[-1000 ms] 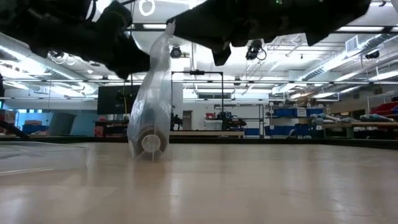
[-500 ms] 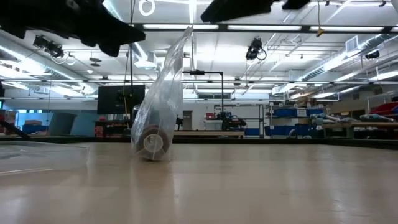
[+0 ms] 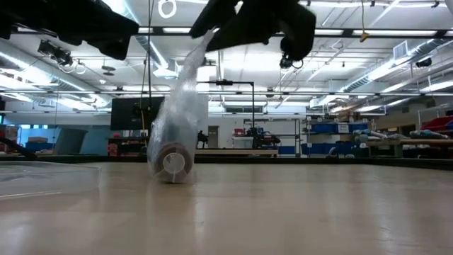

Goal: Roll bandage
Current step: Close the transparent zip bag

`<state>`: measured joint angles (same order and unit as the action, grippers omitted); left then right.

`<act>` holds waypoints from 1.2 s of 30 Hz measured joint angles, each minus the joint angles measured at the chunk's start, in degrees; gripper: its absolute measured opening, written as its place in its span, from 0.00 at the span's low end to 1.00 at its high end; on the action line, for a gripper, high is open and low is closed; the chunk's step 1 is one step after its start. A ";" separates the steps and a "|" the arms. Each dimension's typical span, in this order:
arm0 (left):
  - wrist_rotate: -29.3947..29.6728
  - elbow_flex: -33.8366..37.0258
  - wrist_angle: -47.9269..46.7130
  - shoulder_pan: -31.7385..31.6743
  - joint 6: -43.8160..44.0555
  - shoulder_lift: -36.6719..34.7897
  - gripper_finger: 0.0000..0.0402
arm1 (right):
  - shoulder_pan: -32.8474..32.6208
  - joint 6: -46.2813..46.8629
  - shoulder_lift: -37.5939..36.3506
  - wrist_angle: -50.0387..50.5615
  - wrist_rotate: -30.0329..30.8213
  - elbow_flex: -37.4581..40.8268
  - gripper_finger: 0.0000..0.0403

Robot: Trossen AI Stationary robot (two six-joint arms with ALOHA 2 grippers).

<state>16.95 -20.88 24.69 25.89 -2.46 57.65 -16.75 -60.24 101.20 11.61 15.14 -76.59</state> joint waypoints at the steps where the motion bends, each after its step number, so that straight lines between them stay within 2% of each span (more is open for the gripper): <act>1: -0.24 0.00 -0.39 0.29 0.40 0.00 0.01 | 0.00 -1.67 0.84 0.82 0.04 -0.89 0.33; 7: -0.98 0.00 -1.44 2.11 2.54 0.00 0.01 | 0.06 -5.15 4.89 9.03 5.63 -6.56 0.33; 15: -0.89 0.00 -2.59 2.77 3.09 0.00 0.01 | 0.07 -6.53 4.74 8.68 6.87 -6.98 0.32; 19: -0.80 0.00 -1.76 2.74 2.90 0.00 0.01 | 0.46 -5.39 4.70 7.33 2.44 -6.98 0.24; 21: -0.74 0.00 -1.67 2.74 2.93 0.00 0.01 | 1.05 -5.06 4.70 6.89 -2.11 -6.98 0.16; 24: -0.74 0.00 -1.43 2.74 3.10 0.00 0.01 | 2.05 -3.11 4.91 6.30 -5.56 -6.98 0.03; 28: -0.74 0.00 -1.11 2.74 3.10 0.02 0.01 | 2.75 -2.44 6.93 5.36 -5.85 -6.91 0.01; 31: -0.74 -0.02 -0.68 2.74 3.06 0.02 0.01 | 2.99 0.24 7.54 5.78 -3.91 -6.78 0.01; 36: -0.45 -0.02 -0.53 2.78 3.10 0.02 0.01 | 3.02 6.86 5.00 5.66 -0.83 -6.89 0.00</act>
<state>16.50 -20.91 24.16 28.67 0.64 57.67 -13.73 -53.38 106.20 17.27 14.31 -83.48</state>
